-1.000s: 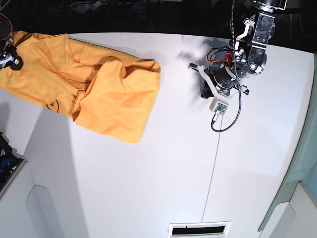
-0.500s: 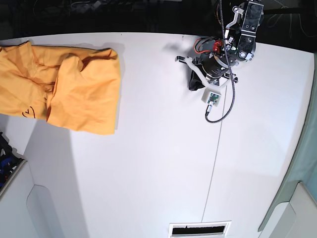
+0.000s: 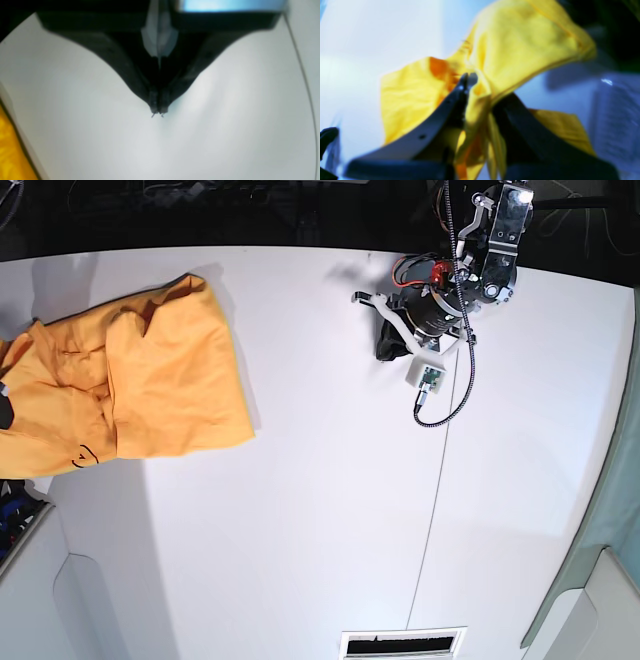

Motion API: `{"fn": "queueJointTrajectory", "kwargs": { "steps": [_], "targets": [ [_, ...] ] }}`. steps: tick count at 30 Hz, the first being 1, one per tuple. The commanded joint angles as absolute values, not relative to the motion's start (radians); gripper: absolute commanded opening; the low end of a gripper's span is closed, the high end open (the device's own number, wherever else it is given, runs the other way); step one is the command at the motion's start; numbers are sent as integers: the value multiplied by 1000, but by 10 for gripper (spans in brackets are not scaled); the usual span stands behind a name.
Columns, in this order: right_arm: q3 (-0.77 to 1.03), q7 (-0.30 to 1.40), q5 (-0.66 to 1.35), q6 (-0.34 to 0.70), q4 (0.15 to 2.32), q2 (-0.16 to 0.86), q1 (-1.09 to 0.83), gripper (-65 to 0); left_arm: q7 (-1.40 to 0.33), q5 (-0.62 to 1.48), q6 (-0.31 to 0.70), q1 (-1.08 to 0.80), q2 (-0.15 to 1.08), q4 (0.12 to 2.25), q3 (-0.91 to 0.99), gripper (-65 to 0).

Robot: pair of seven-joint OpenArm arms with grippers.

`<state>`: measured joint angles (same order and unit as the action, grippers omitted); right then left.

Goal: Layout the t-shirt on the table in an organized manner, then fold the t-shirt properly

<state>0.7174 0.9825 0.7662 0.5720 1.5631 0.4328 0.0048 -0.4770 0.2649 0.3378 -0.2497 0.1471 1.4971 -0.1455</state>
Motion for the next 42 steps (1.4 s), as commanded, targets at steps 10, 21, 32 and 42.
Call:
{"fn": "queueJointTrajectory", "kwargs": {
  "steps": [10, 21, 32, 42],
  "targets": [
    [453, 939, 632, 575, 1761, 314, -49, -650, -495, 262, 348, -247, 62, 1408, -204, -650],
    [148, 911, 566, 576, 1761, 233, -59, -243, -491, 263, 348, -244, 67, 1397, -204, -650],
    [23, 890, 609, 576, 1836, 232, -59, -243, -490, 305, 431, -224, 70, 1398, -167, -650],
    [253, 821, 529, 534, 1880, 233, -56, -243, -502, 356, 492, -211, 70, 1400, -123, -650]
  ]
}}
